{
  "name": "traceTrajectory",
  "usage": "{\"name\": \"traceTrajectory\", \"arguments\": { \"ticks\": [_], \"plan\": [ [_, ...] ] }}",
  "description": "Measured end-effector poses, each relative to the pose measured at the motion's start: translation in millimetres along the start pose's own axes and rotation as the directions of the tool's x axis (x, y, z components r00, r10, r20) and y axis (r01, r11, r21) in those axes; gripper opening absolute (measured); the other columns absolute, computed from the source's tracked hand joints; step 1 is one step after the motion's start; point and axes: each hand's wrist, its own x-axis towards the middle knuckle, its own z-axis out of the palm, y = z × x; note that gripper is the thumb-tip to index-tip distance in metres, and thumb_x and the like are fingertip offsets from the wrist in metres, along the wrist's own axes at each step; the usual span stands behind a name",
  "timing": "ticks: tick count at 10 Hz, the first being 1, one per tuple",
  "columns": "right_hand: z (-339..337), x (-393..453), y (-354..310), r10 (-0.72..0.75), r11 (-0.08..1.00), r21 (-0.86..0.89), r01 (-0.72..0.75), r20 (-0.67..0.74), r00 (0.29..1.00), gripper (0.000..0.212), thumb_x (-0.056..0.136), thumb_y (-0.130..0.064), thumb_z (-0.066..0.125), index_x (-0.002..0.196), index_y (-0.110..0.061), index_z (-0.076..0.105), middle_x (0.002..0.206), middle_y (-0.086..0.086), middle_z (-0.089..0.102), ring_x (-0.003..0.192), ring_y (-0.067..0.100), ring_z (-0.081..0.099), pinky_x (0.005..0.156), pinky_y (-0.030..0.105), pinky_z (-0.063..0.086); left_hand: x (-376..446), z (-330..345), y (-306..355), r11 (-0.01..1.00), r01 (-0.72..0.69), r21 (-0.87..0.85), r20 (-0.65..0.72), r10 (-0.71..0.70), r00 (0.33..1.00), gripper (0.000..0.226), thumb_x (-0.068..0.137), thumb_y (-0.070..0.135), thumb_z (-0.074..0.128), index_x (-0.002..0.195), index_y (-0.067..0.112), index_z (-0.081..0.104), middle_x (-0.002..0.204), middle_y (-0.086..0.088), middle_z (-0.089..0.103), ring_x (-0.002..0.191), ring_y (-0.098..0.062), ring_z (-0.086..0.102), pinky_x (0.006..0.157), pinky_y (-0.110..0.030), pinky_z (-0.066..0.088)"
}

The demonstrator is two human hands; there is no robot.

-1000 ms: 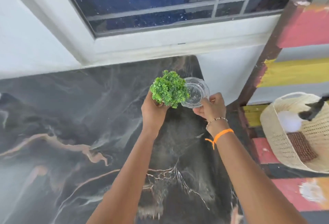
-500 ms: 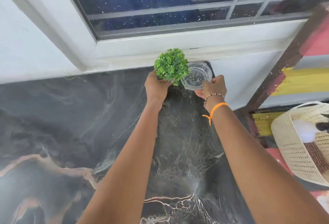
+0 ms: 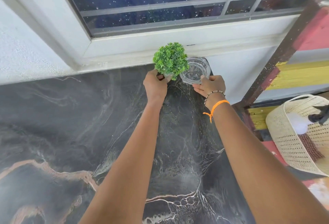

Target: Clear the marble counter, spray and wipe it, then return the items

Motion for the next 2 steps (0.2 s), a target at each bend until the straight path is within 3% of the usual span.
{"name": "traceTrajectory", "arguments": {
  "ticks": [1, 2],
  "plan": [
    [-6.2, -13.9, 4.5, 0.009, 0.997, 0.079, -0.012, 0.039, 0.999, 0.02, 0.092, 0.002, 0.046, 0.112, 0.001, 0.047, 0.086, 0.019, 0.053, 0.069, 0.033, 0.068, 0.072, 0.041, 0.058, -18.3, -8.3, -5.6, 0.997, -0.006, -0.071, -0.029, 0.004, 1.0, 0.056, 0.087, 0.0, 0.06, 0.139, 0.008, 0.04, 0.134, -0.003, 0.054, 0.109, -0.009, 0.056, 0.084, -0.014, 0.043],
    [-8.8, -35.2, 14.4, 0.01, 0.994, 0.11, -0.022, 0.107, 0.994, 0.012, 0.093, 0.002, 0.044, 0.104, -0.003, 0.045, 0.07, 0.011, 0.049, 0.061, 0.026, 0.063, 0.072, 0.042, 0.057, -45.2, -19.8, -10.7, 0.991, 0.004, -0.136, -0.086, -0.016, 0.996, 0.045, 0.089, 0.006, 0.058, 0.132, 0.013, 0.049, 0.128, 0.001, 0.057, 0.098, -0.006, 0.058, 0.078, -0.013, 0.044]
  ]
}}
